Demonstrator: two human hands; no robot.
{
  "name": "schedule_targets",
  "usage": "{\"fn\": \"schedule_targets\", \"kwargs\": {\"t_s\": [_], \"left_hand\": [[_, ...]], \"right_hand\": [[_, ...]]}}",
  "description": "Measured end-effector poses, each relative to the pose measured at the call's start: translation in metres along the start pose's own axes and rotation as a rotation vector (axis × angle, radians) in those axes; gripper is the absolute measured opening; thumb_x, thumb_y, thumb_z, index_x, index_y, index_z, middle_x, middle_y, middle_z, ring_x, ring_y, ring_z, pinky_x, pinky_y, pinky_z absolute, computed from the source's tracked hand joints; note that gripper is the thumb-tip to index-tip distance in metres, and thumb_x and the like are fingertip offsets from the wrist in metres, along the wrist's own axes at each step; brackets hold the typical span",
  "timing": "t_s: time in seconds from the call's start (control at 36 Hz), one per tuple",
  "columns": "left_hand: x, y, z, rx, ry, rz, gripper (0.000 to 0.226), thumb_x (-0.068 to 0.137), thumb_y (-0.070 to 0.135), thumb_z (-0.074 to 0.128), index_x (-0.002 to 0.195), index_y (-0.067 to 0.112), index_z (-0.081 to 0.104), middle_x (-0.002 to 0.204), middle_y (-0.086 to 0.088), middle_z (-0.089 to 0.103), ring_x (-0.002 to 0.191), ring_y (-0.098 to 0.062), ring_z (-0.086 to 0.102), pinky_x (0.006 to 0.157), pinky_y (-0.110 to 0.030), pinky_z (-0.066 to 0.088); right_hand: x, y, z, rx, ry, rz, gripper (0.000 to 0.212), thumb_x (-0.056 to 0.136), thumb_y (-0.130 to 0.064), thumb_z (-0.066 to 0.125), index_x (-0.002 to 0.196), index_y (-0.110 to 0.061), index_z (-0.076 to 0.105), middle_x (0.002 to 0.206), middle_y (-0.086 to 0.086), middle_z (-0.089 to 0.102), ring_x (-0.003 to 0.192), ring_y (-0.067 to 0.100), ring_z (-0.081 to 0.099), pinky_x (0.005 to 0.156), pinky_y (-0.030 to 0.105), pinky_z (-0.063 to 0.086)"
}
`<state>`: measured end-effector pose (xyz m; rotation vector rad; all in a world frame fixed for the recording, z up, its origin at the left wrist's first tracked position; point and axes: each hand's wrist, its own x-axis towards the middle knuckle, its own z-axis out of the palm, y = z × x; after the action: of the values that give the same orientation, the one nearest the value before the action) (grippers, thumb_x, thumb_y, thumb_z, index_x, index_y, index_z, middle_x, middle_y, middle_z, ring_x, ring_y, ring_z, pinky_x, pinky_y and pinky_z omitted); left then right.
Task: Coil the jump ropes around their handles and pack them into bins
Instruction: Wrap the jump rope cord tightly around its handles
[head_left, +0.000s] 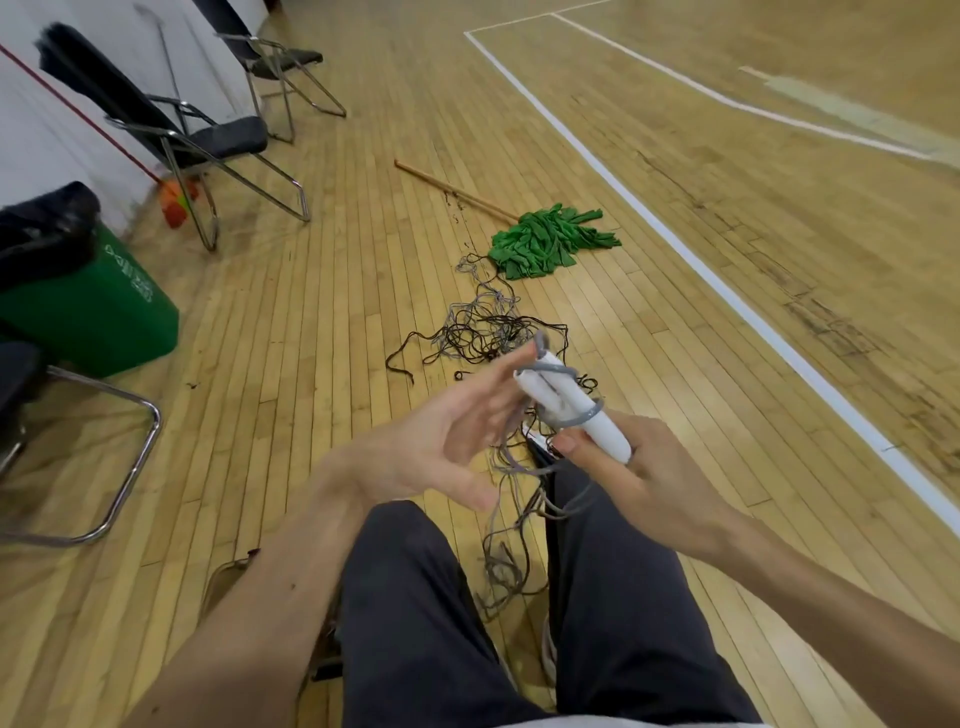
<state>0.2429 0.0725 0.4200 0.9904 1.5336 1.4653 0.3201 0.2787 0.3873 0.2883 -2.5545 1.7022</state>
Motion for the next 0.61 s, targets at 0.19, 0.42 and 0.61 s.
{"fn": "schedule_targets", "kwargs": {"t_s": [0.19, 0.42, 0.61], "left_hand": [[0.024, -0.023, 0.045, -0.072, 0.325, -0.003, 0.076, 0.090, 0.045, 0.064, 0.152, 0.013, 0.033, 0.133, -0.002, 0.063, 0.130, -0.017, 0.056, 0.102, -0.030, 0.049], [0.035, -0.034, 0.070, 0.033, 0.559, -0.128, 0.046, 0.090, 0.056, 0.042, 0.101, 0.014, 0.058, 0.061, 0.001, 0.064, 0.044, -0.016, 0.060, 0.038, -0.022, 0.041], [0.025, -0.042, 0.060, 0.008, 0.565, -0.219, 0.024, 0.106, 0.034, 0.045, 0.114, 0.014, 0.057, 0.058, -0.002, 0.049, 0.040, -0.014, 0.042, 0.050, -0.034, 0.042]], "right_hand": [[0.003, -0.011, -0.016, 0.059, -0.251, 0.064, 0.052, 0.090, -0.056, 0.053, 0.076, -0.006, 0.054, 0.058, -0.003, 0.041, 0.051, 0.015, 0.033, 0.049, 0.030, 0.029], [0.006, -0.011, -0.021, 0.128, -0.319, 0.246, 0.026, 0.101, -0.016, 0.055, 0.077, -0.021, 0.061, 0.057, 0.004, 0.044, 0.050, 0.019, 0.032, 0.043, 0.026, 0.028], [0.016, -0.005, -0.030, -0.046, -0.118, 0.314, 0.026, 0.094, -0.023, 0.062, 0.076, -0.007, 0.056, 0.057, -0.001, 0.046, 0.050, 0.017, 0.037, 0.047, 0.029, 0.031]]}}
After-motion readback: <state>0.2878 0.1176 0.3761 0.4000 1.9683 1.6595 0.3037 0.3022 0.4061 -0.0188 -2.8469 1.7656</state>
